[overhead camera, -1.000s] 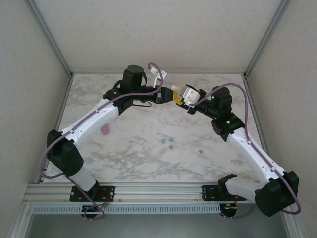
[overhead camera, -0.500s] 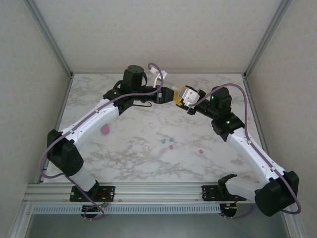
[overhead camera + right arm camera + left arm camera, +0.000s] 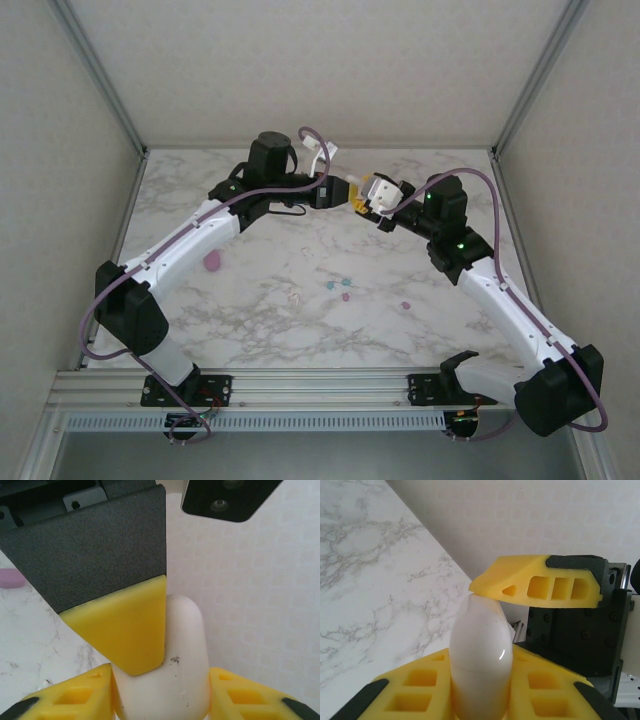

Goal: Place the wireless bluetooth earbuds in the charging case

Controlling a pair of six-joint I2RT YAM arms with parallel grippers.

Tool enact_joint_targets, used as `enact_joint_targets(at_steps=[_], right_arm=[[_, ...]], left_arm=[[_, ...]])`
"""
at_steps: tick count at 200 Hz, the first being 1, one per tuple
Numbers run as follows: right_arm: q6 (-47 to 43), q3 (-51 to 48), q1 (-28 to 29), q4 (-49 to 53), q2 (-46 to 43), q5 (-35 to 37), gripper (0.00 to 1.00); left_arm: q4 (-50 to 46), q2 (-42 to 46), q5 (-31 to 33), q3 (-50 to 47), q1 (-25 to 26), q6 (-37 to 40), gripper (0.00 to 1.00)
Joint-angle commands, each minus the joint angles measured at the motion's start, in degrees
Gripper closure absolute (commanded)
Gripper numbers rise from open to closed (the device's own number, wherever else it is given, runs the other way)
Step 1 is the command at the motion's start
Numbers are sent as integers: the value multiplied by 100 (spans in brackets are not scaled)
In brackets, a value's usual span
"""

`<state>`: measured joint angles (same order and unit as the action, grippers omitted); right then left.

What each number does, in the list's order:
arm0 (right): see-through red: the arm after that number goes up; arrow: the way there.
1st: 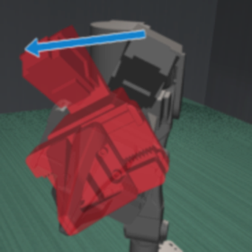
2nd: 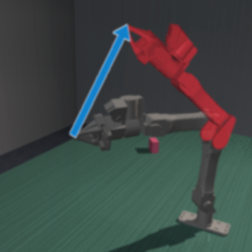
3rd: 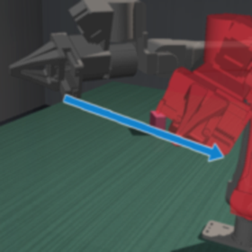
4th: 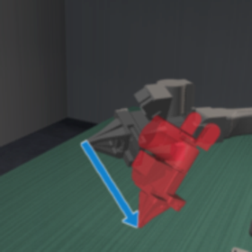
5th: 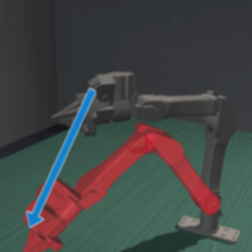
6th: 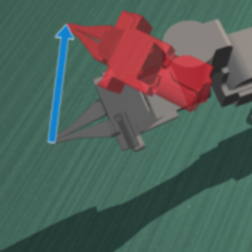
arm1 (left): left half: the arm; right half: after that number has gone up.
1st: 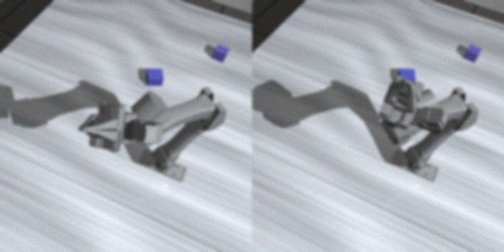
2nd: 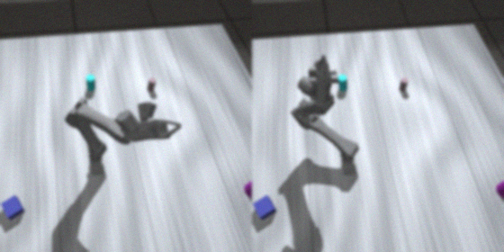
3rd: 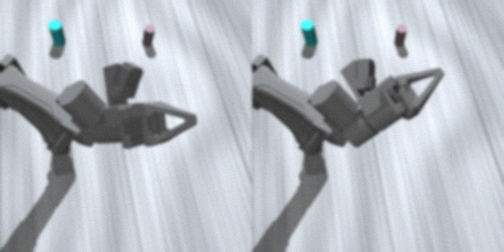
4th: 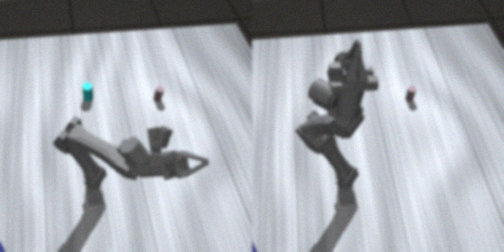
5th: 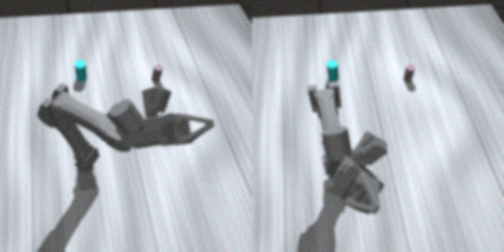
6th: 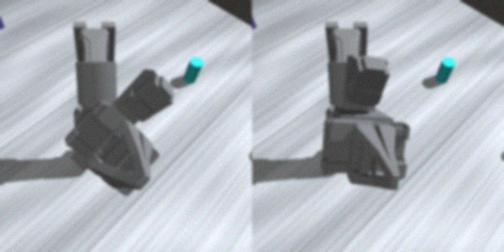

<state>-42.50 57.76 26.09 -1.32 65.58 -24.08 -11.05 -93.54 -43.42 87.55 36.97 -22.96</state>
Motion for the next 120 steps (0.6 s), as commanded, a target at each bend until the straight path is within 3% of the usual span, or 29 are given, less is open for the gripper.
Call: enact_joint_targets(at_steps=[1,34,62,93,120], right_arm=[[11,253,62,62,33,-166,53],[1179,547,-88,253,-80,-1,39],[3243,1382,-532,1289,127,25,36],[5132,1998,-918,1759,550,-1124,38],[7173,2492,-931,1967,1026,-1386,40]], left_arm=[[-11,36,-51,160,47,154,85],[436,450,525,-240,13,286,90],[2109,1210,1194,-1403,-41,781,92],[4160,1810,1577,-2823,-32,1727,91],[4276,1944,1704,-3055,-23,2250,92]])
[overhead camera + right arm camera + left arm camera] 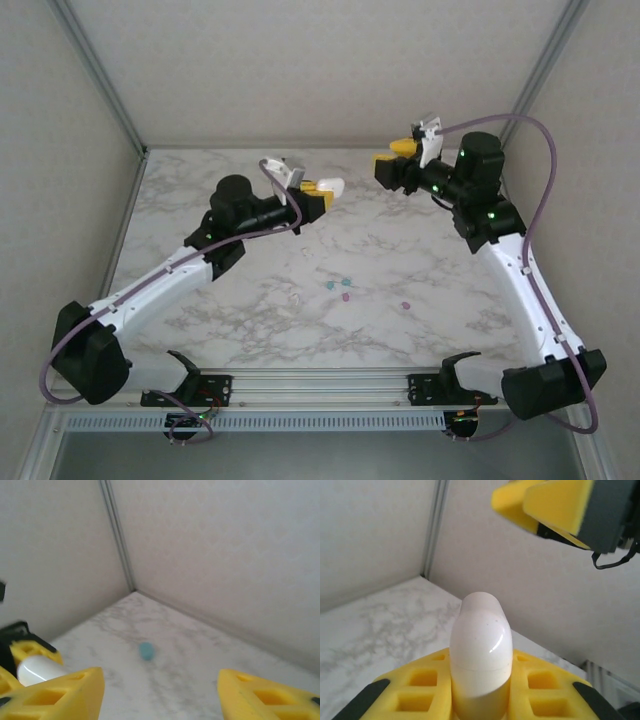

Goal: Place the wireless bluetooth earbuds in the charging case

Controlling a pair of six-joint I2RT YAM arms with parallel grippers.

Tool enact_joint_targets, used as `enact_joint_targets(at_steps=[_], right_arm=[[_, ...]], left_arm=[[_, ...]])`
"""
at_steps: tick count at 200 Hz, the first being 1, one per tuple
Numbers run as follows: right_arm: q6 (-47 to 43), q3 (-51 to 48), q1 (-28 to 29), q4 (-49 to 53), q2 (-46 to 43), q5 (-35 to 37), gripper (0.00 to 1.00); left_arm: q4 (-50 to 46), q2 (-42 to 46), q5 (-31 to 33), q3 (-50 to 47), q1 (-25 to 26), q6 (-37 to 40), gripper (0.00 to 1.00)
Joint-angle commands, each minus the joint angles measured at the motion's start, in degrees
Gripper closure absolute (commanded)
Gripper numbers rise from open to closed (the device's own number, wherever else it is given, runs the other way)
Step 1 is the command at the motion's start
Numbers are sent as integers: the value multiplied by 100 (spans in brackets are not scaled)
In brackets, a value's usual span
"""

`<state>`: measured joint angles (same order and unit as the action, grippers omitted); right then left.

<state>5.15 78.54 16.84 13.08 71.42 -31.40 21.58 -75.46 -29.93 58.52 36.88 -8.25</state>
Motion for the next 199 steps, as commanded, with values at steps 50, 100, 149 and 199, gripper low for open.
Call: enact_joint_targets(at_steps=[50,100,149,199], right_arm=[[4973,677,136,422,1147,-1651,35],[6016,388,496,-1050,1269,-2039,30],[6251,399,657,-1092,1508,-1979,33],[6218,530,792,-890,1717,-1967,38]], left_arm=[[1510,-38,686,-243,-6,908,90],[1577,-221,779,-136,-6,914,90],[1648,-259,783,-113,-1,821,88],[1628,-284,829,-73,3,794,87]])
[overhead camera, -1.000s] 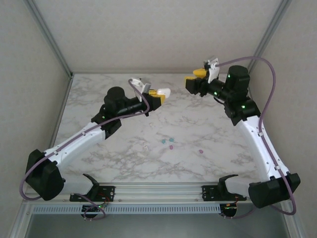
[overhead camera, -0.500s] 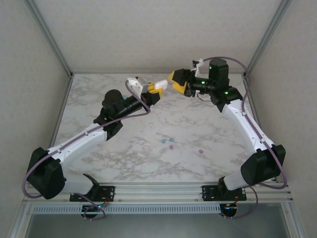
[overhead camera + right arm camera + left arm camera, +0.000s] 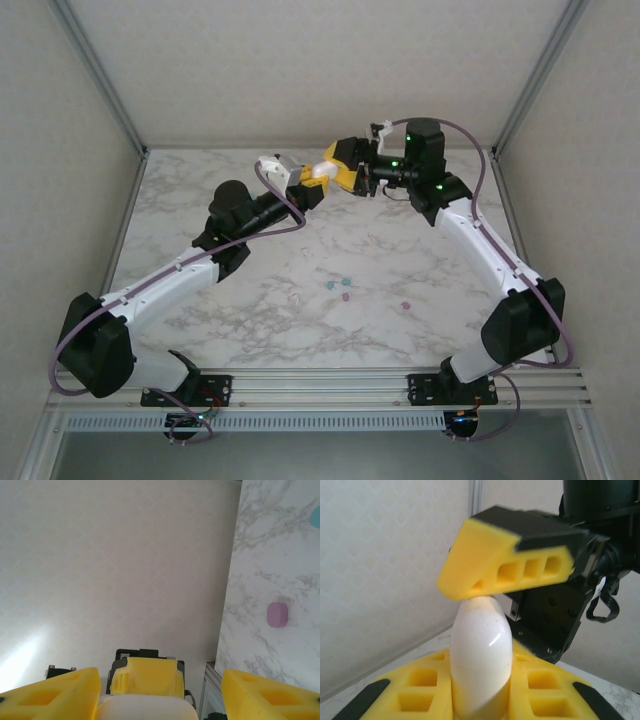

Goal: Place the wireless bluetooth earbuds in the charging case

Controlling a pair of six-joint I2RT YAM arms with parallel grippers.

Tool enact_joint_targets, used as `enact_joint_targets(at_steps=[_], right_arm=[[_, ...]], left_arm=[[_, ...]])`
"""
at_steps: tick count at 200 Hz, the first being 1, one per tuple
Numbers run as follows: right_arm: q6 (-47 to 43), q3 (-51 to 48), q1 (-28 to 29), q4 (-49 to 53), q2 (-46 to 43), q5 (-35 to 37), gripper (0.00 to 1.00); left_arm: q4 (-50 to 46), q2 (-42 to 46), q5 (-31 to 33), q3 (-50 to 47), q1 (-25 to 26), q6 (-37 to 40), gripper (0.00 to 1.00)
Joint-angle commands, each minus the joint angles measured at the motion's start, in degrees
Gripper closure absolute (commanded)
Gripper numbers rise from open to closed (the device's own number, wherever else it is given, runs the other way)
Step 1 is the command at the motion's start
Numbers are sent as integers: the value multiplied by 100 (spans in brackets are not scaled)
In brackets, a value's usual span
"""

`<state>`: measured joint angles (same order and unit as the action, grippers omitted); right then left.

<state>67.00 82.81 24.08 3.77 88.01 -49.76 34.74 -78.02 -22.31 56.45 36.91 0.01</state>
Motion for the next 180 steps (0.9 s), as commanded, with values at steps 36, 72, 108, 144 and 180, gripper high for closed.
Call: enact_joint_targets(at_steps=[36,72,108,144,180], right_arm=[[-103,256,124,255,76,-212,45],[-594,488,159,832,42,20,50],[-895,604,224,1122,32,168,52],[-1061,658,262,1292,59,225,52],[-1520,743,256,1573,0,418,47]], left_arm=[[126,-13,160,163,1,33,85],[-1,-47,187,191,1,74,83],[-114,-73,186,265,1,104,81],[-161,-100,160,309,1,87,80],[-72,-76,149,273,1,-8,85]])
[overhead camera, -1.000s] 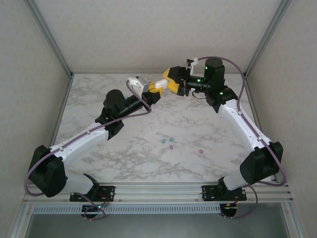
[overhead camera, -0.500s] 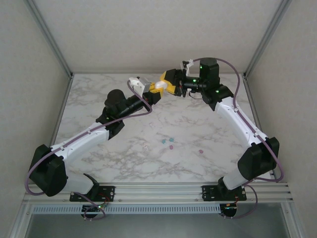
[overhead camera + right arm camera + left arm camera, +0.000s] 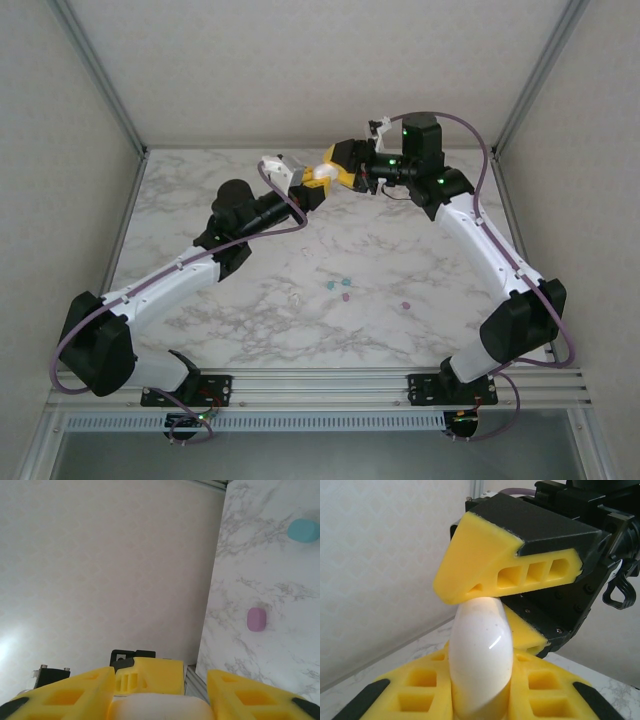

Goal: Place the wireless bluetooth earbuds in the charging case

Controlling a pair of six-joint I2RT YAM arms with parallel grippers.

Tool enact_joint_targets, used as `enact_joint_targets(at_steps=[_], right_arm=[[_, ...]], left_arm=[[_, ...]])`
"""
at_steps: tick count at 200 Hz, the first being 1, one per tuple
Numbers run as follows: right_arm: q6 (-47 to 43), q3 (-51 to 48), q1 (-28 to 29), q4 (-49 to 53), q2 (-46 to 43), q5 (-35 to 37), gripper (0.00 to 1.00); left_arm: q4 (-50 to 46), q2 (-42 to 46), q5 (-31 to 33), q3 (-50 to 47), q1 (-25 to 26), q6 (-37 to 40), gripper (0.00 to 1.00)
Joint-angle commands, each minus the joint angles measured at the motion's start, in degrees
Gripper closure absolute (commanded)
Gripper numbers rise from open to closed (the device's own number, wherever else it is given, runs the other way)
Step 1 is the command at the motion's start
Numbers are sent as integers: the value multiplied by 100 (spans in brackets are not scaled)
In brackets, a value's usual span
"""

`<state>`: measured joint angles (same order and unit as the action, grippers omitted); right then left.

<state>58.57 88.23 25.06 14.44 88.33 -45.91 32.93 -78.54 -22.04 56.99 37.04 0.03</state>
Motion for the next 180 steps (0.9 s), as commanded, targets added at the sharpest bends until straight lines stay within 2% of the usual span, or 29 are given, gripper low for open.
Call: enact_joint_targets(at_steps=[1,16,43,80,135,180], right_arm=[[-713,211,162,538,-34,49,46],[-1314,330,164,924,-167,522,38],[-2755,262,164,1147,-524,1251,32],[-4354,188,153,1485,-825,1243,31],[-4652,656,156,2170,-532,1111,34],[-4591,711,157,2064,-493,1218,35]], left_arm=[[131,-22,122,213,-12,-16,85],[292,3,108,113,-21,-131,86],[383,76,-75,-19,-23,-238,87],[551,156,-209,-160,-39,-480,88],[805,164,-452,-224,-43,-749,89],[827,206,-727,-206,-39,-829,89]])
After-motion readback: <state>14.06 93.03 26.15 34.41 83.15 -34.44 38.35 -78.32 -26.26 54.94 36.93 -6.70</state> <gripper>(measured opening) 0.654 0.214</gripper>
